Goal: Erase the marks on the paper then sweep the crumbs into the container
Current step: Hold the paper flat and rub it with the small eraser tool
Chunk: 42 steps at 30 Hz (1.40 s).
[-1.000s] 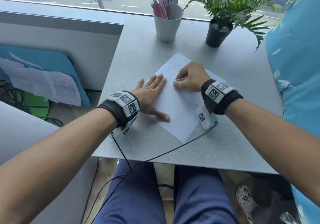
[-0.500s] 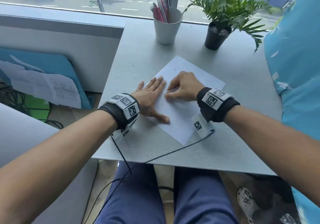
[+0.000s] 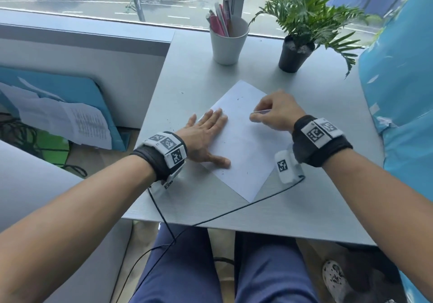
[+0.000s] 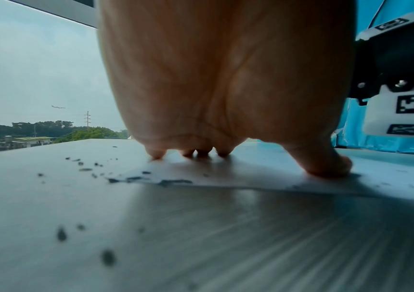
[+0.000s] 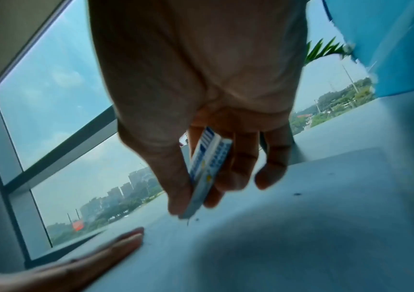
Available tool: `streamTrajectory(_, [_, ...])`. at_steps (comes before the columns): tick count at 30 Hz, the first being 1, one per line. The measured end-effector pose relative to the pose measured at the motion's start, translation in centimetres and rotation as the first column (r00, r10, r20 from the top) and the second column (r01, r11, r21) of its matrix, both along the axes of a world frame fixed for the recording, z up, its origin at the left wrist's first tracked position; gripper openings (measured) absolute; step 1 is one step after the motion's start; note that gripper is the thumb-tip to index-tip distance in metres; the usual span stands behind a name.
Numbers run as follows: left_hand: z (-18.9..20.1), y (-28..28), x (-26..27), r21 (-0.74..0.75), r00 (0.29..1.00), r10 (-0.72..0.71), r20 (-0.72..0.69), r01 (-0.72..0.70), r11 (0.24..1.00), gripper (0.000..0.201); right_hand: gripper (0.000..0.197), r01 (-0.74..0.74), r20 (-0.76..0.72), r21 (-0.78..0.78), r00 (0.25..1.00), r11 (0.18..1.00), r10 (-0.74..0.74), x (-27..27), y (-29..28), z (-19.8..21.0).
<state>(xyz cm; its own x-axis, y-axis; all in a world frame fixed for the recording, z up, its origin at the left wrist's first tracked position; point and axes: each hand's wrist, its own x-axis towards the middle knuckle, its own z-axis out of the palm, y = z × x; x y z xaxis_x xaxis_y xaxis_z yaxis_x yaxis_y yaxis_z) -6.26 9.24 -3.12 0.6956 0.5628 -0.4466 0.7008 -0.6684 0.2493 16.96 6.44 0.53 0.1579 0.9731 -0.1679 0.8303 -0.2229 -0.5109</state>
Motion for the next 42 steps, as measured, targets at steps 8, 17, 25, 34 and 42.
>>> streamTrajectory(8, [1.6, 0.6, -0.8, 0.331, 0.966, 0.173, -0.191, -0.102, 0.938, 0.079, 0.009, -0.072, -0.003, -0.115, 0.997, 0.991, 0.072, 1.5, -1.5, -1.4])
streamTrajectory(17, [0.0, -6.5, 0.3, 0.008, 0.927, -0.375, 0.014, 0.375, 0.927, 0.083, 0.009, -0.103, -0.018, -0.112, 0.995, 0.988, 0.101, 2.1, -1.1, -1.6])
streamTrajectory(25, [1.4, -5.4, -0.5, 0.172, 0.981, -0.177, -0.076, 0.188, 0.967, 0.100, 0.010, -0.098, -0.012, -0.119, 0.995, 0.988, 0.097, 2.1, -1.0, -1.8])
streamTrajectory(34, [-0.2, -6.6, -3.4, 0.038, 0.968, -0.252, -0.003, 0.252, 0.967, 0.086, 0.009, -0.100, -0.026, -0.128, 0.995, 0.987, 0.097, 2.4, -0.7, -2.2])
streamTrajectory(42, [1.1, -10.0, -4.2, 0.114, 0.964, -0.263, -0.031, 0.264, 0.958, 0.099, 0.009, -0.110, -0.003, -0.128, 0.994, 0.986, 0.111, 2.2, -0.8, -1.9])
